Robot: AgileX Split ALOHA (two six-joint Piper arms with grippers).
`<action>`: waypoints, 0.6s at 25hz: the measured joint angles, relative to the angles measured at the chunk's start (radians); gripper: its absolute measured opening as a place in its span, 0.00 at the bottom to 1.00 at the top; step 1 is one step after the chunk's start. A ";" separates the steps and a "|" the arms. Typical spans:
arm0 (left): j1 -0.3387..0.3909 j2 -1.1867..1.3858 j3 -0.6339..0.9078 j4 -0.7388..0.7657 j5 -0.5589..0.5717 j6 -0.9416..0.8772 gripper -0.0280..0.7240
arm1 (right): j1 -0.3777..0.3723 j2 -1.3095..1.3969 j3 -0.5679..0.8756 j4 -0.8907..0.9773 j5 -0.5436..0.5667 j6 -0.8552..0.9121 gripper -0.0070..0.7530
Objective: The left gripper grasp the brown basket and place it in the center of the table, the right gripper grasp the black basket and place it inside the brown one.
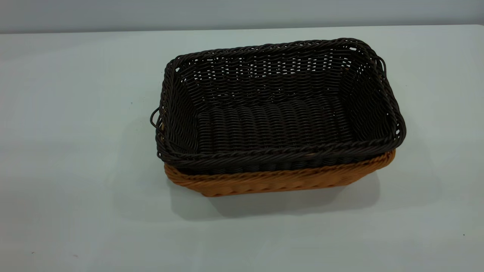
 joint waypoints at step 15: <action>0.030 -0.144 0.000 0.000 0.008 0.000 0.62 | 0.000 0.000 0.000 0.000 0.000 0.000 0.78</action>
